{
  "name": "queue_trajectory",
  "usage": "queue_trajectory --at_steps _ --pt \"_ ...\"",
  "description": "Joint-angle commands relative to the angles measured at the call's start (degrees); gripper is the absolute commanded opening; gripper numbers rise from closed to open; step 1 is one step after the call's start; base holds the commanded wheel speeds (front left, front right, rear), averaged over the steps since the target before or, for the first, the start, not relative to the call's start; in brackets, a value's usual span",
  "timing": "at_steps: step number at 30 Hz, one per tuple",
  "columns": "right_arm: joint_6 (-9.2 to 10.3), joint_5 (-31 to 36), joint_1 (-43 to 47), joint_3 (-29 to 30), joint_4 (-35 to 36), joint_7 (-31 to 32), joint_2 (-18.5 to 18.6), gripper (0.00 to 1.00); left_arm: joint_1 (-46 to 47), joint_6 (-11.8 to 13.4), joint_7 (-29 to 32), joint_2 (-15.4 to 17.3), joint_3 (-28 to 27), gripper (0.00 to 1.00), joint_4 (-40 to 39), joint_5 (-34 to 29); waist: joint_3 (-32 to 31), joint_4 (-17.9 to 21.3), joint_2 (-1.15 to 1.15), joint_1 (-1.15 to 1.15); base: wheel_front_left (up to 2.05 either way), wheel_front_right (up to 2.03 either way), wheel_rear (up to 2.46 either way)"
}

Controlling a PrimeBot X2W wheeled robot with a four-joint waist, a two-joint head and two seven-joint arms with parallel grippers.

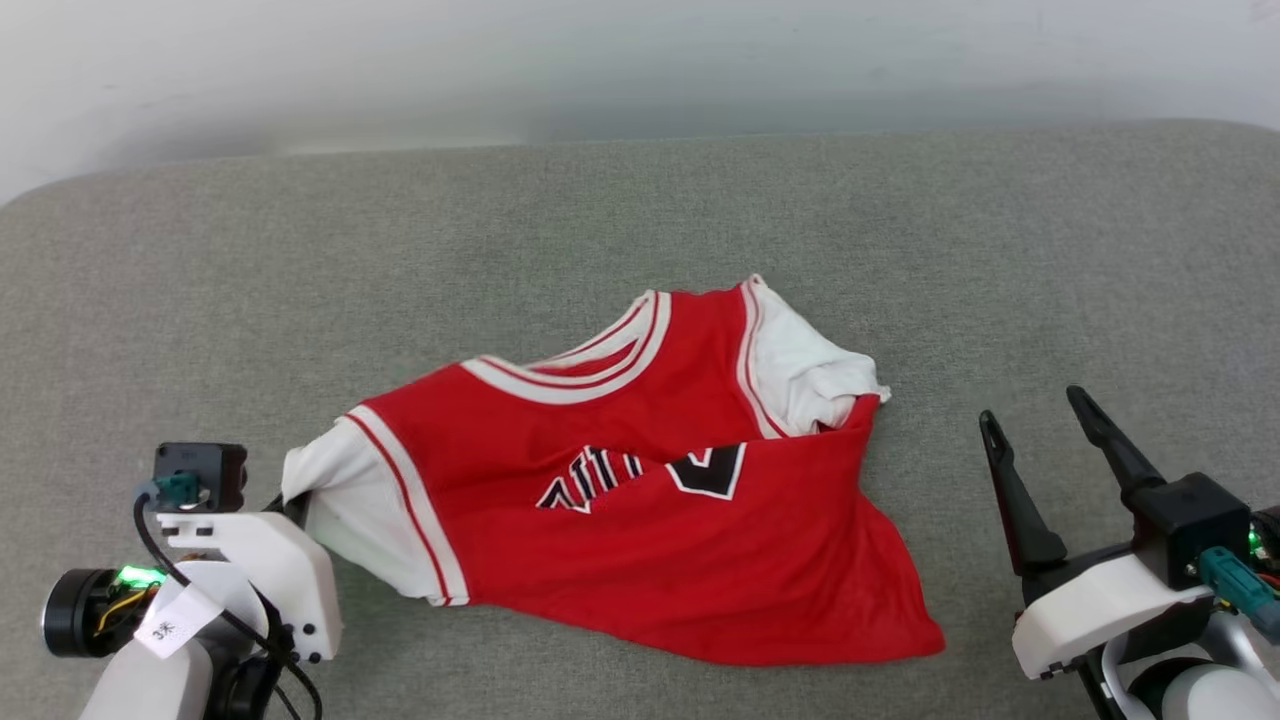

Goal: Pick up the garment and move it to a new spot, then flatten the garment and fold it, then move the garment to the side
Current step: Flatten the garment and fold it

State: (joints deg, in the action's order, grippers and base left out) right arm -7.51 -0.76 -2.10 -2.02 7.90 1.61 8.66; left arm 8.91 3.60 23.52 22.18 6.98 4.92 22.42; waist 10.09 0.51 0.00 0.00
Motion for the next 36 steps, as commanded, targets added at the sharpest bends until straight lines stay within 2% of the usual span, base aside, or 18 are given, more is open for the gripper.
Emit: queue_trajectory --at_steps 1,2,3,4,5,9,16,19,21,26,30,36 --pt "0.04 0.2 -0.3 -0.2 -0.3 0.1 -0.3 1.0 0.5 0.1 -1.5 0.0 -0.3 0.0 1.3 -0.4 0.1 0.2 0.0 0.0 0.0 0.0 0.0" --pt "0.04 0.1 -0.5 -0.2 -0.4 0.2 -0.2 1.0 0.8 0.1 -2.4 -0.2 -0.4 0.11 2.7 -0.5 0.2 0.2 0.0 0.0 0.0 0.0 0.0" --pt "0.03 0.1 -0.6 -0.2 -0.6 0.2 -0.2 1.0 0.9 0.0 -3.3 -0.4 -0.3 0.31 3.9 -0.5 0.1 0.2 0.0 0.0 0.0 0.0 0.0" --pt "0.04 0.0 -0.6 -0.1 -0.8 0.2 -0.1 1.0 1.1 0.1 -4.2 -0.7 -0.3 0.97 4.9 -0.5 0.1 0.1 0.0 0.0 0.0 0.0 0.0" --pt "0.04 0.0 -0.5 0.0 -1.0 0.3 -0.1 1.0 1.4 0.2 -5.2 -0.8 -0.3 1.0 5.8 -0.8 0.0 0.0 0.0 0.0 0.0 0.0 0.0" --pt "0.04 0.0 0.0 0.2 -1.5 0.3 0.1 1.0 2.5 -0.8 -10.8 -2.2 0.6 1.0 7.0 -1.2 -1.0 -0.8 0.0 0.0 0.0 0.0 0.0" --pt "0.04 -0.5 1.1 0.6 -1.6 0.8 0.7 1.0 2.6 -3.1 -24.4 -2.3 2.6 1.0 3.9 -4.6 -3.7 -3.0 0.0 0.0 0.0 0.0 0.0" --pt "0.04 -0.7 1.2 0.7 -1.3 1.1 0.9 1.0 1.3 -3.3 -30.4 -2.5 3.5 1.0 1.3 -6.3 -4.5 -4.0 0.0 0.0 0.0 0.0 0.0" --pt "0.03 -0.8 1.6 0.8 -1.1 1.4 1.1 1.0 0.1 -2.7 -33.9 -3.0 3.8 1.0 -0.5 -7.1 -4.8 -4.7 0.0 0.0 0.0 0.0 0.0" --pt "0.04 -2.0 1.3 0.5 0.0 4.1 3.2 1.0 -3.1 -2.4 -37.5 -5.1 5.4 1.0 -5.9 -8.1 -4.3 -7.1 0.0 0.0 0.0 0.0 0.0" --pt "0.04 -4.9 -2.2 -2.0 0.7 13.2 8.3 1.0 -4.2 -2.9 -38.0 -5.7 7.0 1.0 -8.3 -8.8 -2.7 -9.4 0.0 0.0 0.0 0.0 0.0" --pt "0.03 -14.3 -11.6 -6.4 -0.5 34.3 15.4 1.0 -2.0 -3.7 -38.4 -6.5 8.3 1.0 -8.6 -9.1 0.6 -12.9 0.0 0.0 0.0 0.0 0.0"
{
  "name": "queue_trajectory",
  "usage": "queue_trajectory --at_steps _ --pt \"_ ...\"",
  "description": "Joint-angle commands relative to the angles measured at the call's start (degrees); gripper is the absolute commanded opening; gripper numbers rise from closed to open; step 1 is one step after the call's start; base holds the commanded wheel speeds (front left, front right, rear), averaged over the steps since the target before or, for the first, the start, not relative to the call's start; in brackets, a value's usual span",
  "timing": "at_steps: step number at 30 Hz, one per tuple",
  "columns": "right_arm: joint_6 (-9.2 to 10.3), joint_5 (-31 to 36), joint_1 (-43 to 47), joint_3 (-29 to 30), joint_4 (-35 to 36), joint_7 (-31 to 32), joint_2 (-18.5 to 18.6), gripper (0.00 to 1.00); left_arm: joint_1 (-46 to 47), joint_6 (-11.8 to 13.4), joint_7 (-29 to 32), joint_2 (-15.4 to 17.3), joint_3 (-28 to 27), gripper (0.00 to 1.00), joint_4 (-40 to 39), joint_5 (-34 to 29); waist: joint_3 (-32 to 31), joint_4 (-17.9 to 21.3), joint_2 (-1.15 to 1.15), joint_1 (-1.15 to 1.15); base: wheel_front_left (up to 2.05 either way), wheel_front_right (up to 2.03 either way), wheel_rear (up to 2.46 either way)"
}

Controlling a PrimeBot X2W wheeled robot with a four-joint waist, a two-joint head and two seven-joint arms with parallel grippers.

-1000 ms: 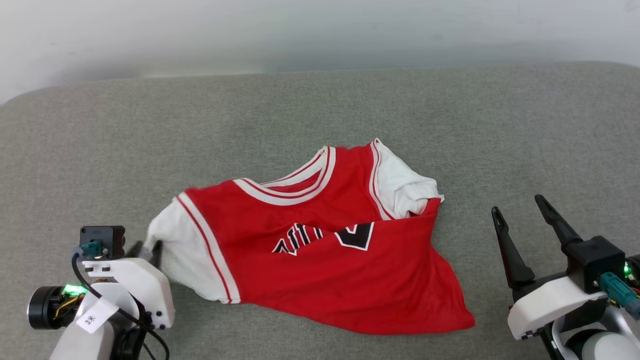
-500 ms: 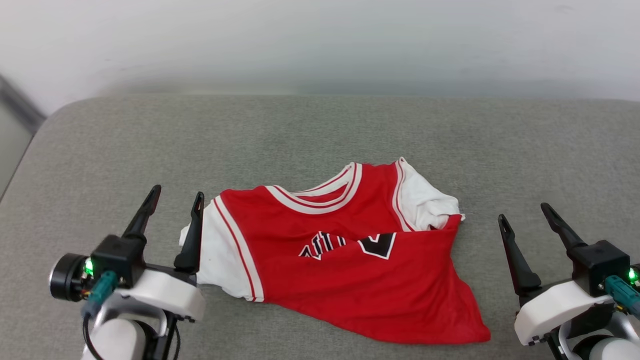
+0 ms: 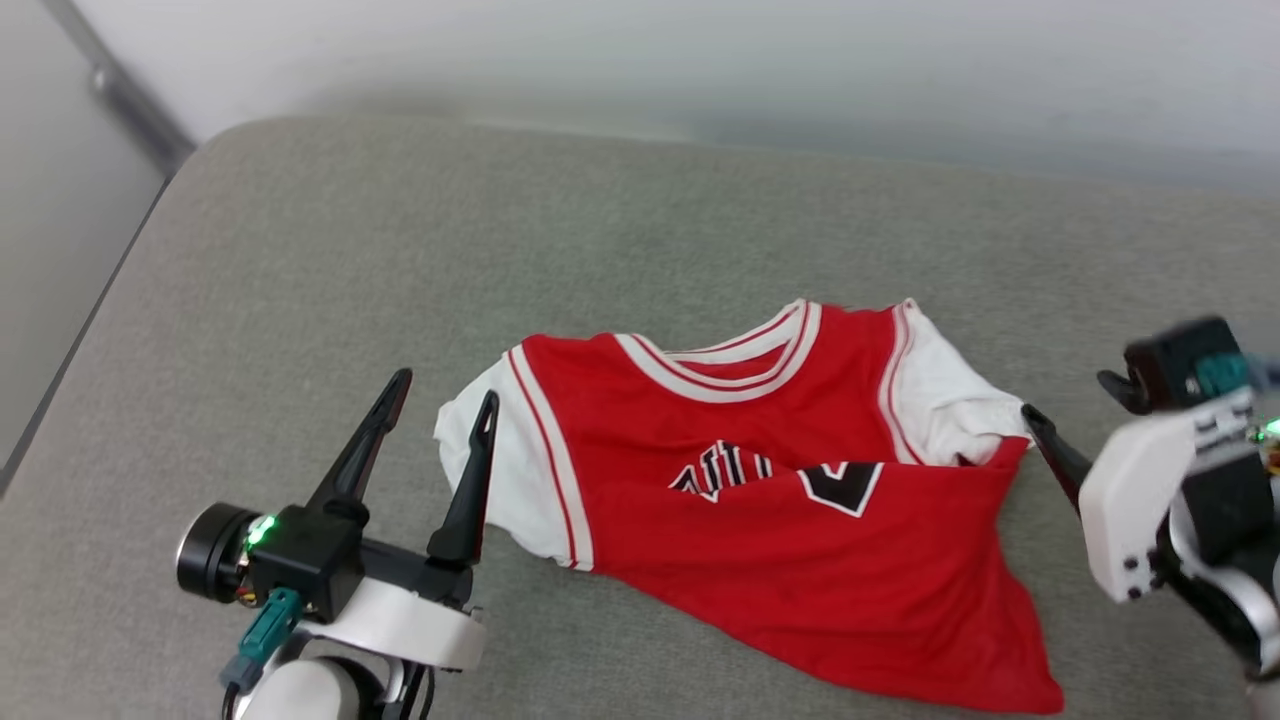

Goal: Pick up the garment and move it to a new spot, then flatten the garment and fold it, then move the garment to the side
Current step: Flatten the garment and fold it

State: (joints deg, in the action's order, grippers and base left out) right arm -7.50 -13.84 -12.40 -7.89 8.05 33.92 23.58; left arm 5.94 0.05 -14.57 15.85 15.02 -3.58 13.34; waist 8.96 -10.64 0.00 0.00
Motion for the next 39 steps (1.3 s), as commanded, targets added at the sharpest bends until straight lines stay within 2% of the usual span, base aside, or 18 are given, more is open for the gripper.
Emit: queue_trajectory --at_steps 1,3,4,7,14,18,22,23,24,29,39 --pt "0.03 -3.1 -3.0 -1.0 -1.6 5.8 0.9 1.0 1.2 -0.3 -0.3 -0.4 0.4 1.0 0.0 -0.1 2.3 -2.4 0.0 0.0 0.0 0.0 0.0" --pt "0.02 -5.5 -6.8 -1.9 -3.8 12.9 2.3 1.0 1.7 -0.5 -0.4 -0.9 0.6 1.0 0.4 0.0 3.3 -3.6 0.0 0.0 0.0 0.0 0.0" --pt "0.03 -5.8 -10.0 -3.8 -6.2 17.9 4.7 1.0 2.5 -0.9 -0.5 -1.4 1.0 1.0 0.9 -0.1 4.2 -4.9 0.0 0.0 0.0 0.0 0.0" --pt "0.02 -7.2 -13.7 -5.8 -10.4 21.8 5.2 1.0 3.0 -1.2 -0.6 -2.0 1.3 1.0 1.6 -0.1 5.1 -6.9 0.0 0.0 0.0 0.0 0.0" --pt "0.03 -8.6 -18.2 -9.3 -19.8 23.9 7.2 1.0 4.2 -2.0 -0.7 -3.3 1.8 1.0 2.3 -0.5 6.8 -10.6 0.0 0.0 0.0 0.0 0.0" --pt "0.02 -8.9 -18.3 -11.6 -24.2 23.2 8.4 1.0 4.4 -2.4 -0.7 -4.0 1.7 1.0 2.3 -0.7 7.4 -11.9 0.0 0.0 0.0 0.0 0.0" --pt "0.02 -10.2 -17.2 -13.2 -28.4 21.8 8.1 1.0 4.1 -2.8 -0.7 -4.4 1.4 1.0 2.6 -1.0 7.7 -12.3 0.0 0.0 0.0 0.0 0.0" --pt "0.02 -10.4 -16.8 -13.6 -29.4 21.3 8.1 0.56 4.0 -2.9 -0.7 -4.5 1.4 1.0 2.7 -1.1 7.8 -12.3 0.0 0.0 0.0 0.0 0.0" --pt "0.02 -10.8 -16.3 -14.0 -30.1 20.9 8.0 0.0 4.0 -2.9 -0.7 -4.6 1.3 1.0 2.8 -1.1 7.7 -12.3 0.0 0.0 0.0 0.0 0.0" --pt "0.05 -12.6 -14.6 -13.9 -32.2 18.5 10.0 0.0 3.7 -3.1 -0.7 -4.7 0.6 1.0 3.4 -1.3 6.7 -11.0 0.0 0.0 0.0 0.0 0.0" --pt "0.06 -14.5 -10.4 -7.9 -31.2 15.3 13.1 0.0 2.6 -3.5 -0.6 -4.4 -0.4 1.0 3.9 -1.5 3.1 -6.2 0.0 0.0 0.0 0.0 0.0"
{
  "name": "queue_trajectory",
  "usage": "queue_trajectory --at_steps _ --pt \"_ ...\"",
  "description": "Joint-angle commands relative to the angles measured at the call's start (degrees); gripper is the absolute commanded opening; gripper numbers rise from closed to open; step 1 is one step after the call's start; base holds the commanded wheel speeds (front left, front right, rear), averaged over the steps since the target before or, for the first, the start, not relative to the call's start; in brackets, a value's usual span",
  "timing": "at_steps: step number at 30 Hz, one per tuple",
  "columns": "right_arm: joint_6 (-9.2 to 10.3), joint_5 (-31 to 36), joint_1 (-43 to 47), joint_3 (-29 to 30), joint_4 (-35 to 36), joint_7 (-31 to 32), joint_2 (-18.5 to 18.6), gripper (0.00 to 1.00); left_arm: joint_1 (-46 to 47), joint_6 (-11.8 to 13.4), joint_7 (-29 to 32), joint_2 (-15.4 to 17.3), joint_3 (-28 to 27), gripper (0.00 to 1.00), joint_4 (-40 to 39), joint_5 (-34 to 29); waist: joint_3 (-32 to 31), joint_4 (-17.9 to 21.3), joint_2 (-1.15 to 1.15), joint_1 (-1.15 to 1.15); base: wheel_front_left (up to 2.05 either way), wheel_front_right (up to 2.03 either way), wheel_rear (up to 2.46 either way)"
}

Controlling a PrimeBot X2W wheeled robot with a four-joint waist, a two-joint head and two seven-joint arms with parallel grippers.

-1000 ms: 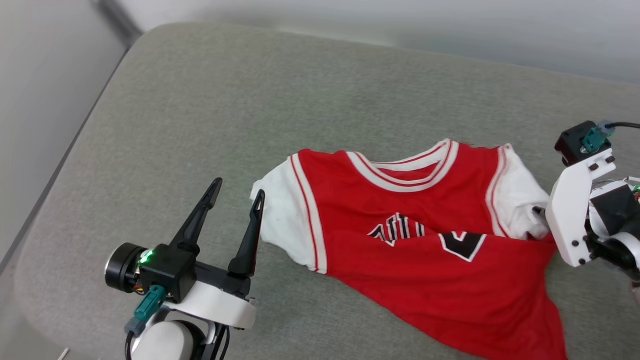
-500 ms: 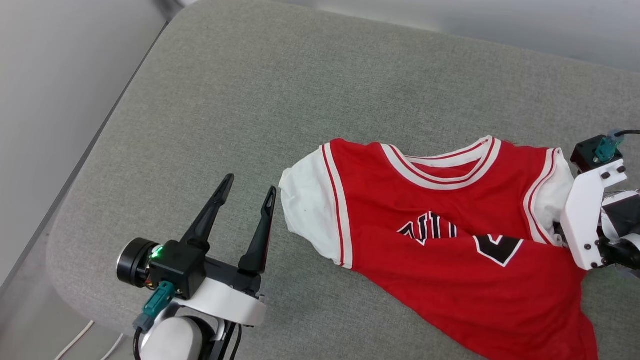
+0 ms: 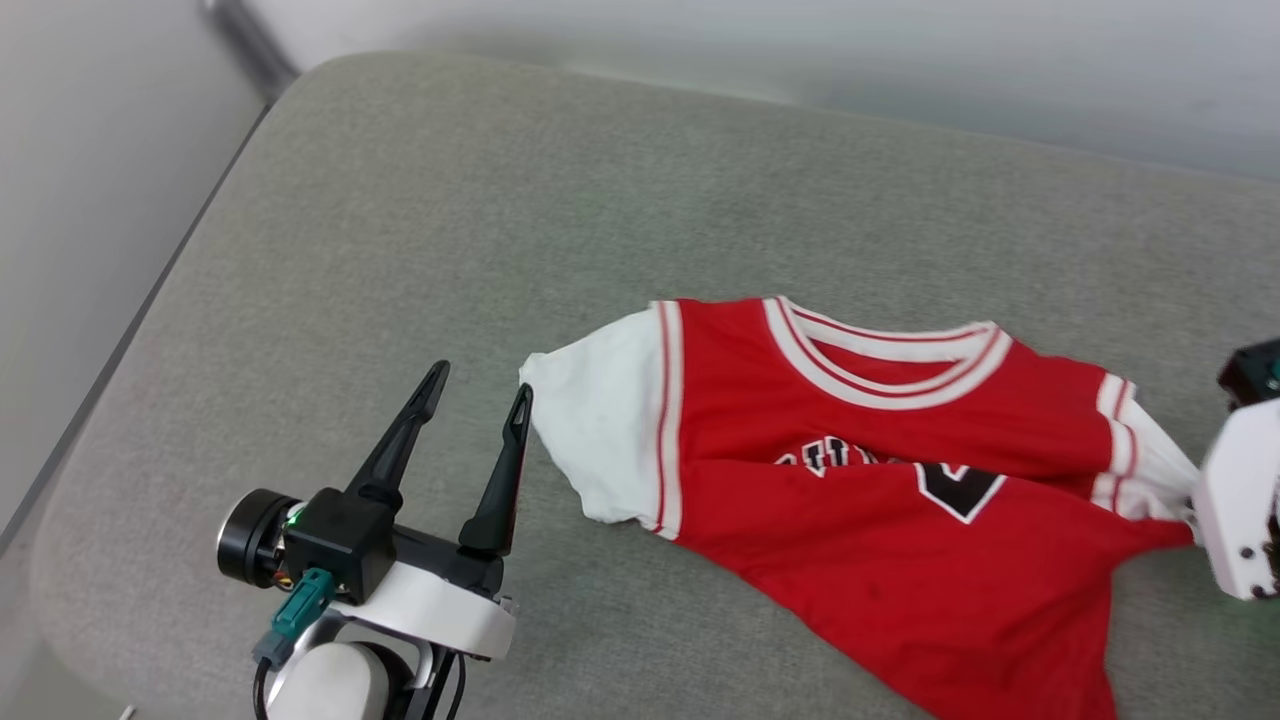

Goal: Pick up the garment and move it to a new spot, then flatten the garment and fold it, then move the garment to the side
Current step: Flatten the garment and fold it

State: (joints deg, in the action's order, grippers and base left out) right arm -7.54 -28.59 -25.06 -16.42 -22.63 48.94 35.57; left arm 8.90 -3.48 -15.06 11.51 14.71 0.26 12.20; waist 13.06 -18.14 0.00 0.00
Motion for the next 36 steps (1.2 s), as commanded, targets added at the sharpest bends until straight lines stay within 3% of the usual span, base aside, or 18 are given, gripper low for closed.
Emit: queue_trajectory --at_steps 1,9,14,16,30,36 --pt "0.1 0.5 2.9 1.4 -0.1 0.1 1.6 0.0 -0.4 0.1 -0.2 0.0 -0.2 1.0 0.0 -0.4 -1.2 1.8 0.0 0.0 0.0 0.0 0.0" --pt "0.09 4.6 9.1 10.3 0.8 -0.6 4.5 0.0 -0.8 -0.1 -0.2 0.1 -0.4 1.0 0.1 -0.3 -1.5 3.6 0.0 0.0 0.0 0.0 0.0" --pt "0.07 7.1 12.7 13.3 1.3 -2.5 2.4 0.0 -1.1 -0.3 -0.2 0.0 -0.5 1.0 0.4 -0.1 -1.4 4.8 0.0 0.0 0.0 0.0 0.0" --pt "0.07 8.8 12.8 14.1 1.6 -4.6 1.3 1.0 -1.1 -0.3 -0.2 -0.1 -0.5 1.0 0.5 0.0 -1.6 5.4 0.0 0.0 0.0 0.0 0.0" --pt "0.07 13.2 12.5 18.7 13.5 -28.5 -6.8 1.0 -1.8 0.1 -0.2 1.1 -2.2 1.0 -0.5 1.6 -5.3 13.1 0.0 0.0 0.0 0.0 0.0" --pt "0.06 14.6 17.8 22.4 21.2 -38.0 -14.2 1.0 -3.0 0.4 -0.2 1.6 -3.7 1.0 -1.4 2.8 -6.0 16.3 0.0 0.0 0.0 0.0 0.0"
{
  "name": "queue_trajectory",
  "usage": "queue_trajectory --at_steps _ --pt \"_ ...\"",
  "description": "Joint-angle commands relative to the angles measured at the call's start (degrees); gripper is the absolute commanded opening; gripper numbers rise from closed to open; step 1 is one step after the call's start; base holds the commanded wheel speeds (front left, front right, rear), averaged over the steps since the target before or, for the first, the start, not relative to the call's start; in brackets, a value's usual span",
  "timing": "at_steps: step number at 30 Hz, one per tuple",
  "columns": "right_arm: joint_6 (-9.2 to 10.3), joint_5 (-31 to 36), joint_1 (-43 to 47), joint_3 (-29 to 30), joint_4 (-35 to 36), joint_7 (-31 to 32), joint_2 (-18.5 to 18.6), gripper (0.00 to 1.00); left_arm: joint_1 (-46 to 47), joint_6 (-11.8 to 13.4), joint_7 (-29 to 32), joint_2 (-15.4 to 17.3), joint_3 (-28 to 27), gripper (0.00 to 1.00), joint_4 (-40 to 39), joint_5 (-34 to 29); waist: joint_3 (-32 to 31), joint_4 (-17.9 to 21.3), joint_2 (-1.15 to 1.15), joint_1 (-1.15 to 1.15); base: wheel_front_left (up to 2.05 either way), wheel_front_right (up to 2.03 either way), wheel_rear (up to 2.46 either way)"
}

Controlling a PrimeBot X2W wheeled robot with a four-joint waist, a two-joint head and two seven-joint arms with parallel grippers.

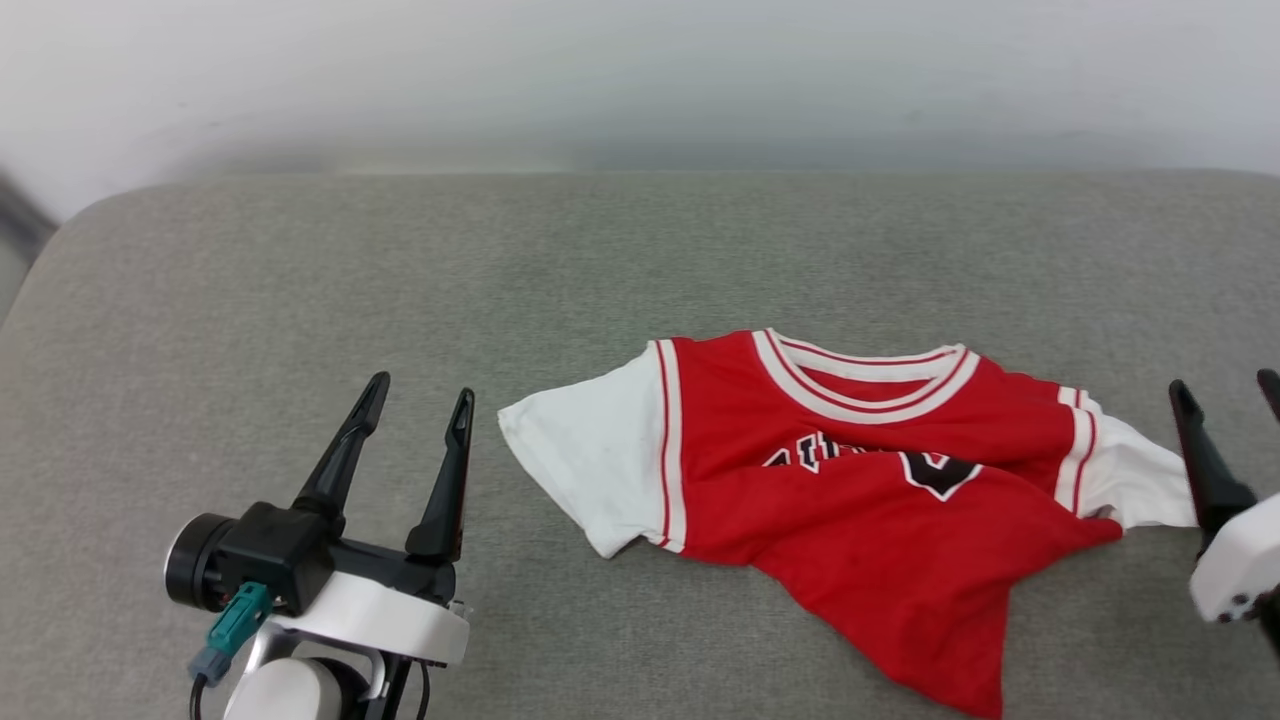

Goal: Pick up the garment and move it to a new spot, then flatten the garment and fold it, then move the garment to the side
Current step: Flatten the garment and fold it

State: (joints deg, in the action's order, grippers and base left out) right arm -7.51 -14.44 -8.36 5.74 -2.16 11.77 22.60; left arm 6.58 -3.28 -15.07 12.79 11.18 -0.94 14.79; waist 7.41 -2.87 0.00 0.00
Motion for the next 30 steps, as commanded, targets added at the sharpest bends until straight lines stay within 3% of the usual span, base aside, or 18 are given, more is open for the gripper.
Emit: queue_trajectory --at_steps 1,6,11,15,18,23,30 --pt "0.03 0.8 2.2 1.1 2.0 -2.1 -2.8 1.0 -0.7 0.2 -0.1 0.3 -0.3 1.0 -0.3 0.5 -0.3 1.5 0.0 0.0 0.0 0.0 0.0" --pt "0.03 2.0 5.9 2.5 6.9 -7.1 -9.4 1.0 -1.4 -0.8 1.7 1.3 -0.2 1.0 -0.3 1.8 0.2 3.9 0.0 0.0 0.0 0.0 0.0" --pt "0.03 3.5 5.6 2.5 9.3 -8.8 -11.8 1.0 0.9 -2.7 10.0 4.4 1.8 1.0 -0.6 4.9 1.8 5.8 0.0 0.0 0.0 0.0 0.0" --pt "0.03 4.0 4.3 3.7 10.7 -8.1 -12.7 1.0 5.5 -3.6 21.2 8.3 2.9 1.0 -0.9 8.3 3.6 6.7 0.0 0.0 0.0 0.0 0.0" --pt "0.03 4.2 3.5 4.4 11.7 -7.4 -13.3 1.0 9.8 -3.9 32.5 10.5 3.5 1.0 -0.1 14.5 4.8 7.1 0.0 0.0 0.0 0.0 0.0" --pt "0.03 4.8 2.4 4.0 12.4 -7.8 -14.0 1.0 17.2 -4.1 52.5 17.3 7.6 1.0 2.0 22.4 7.1 8.1 0.0 0.0 0.0 0.0 0.0" --pt "0.03 5.1 2.1 3.2 11.2 -8.5 -14.4 1.0 25.8 -4.2 64.5 20.0 10.2 1.0 7.0 28.8 9.8 9.4 0.0 0.0 0.0 0.0 0.0"
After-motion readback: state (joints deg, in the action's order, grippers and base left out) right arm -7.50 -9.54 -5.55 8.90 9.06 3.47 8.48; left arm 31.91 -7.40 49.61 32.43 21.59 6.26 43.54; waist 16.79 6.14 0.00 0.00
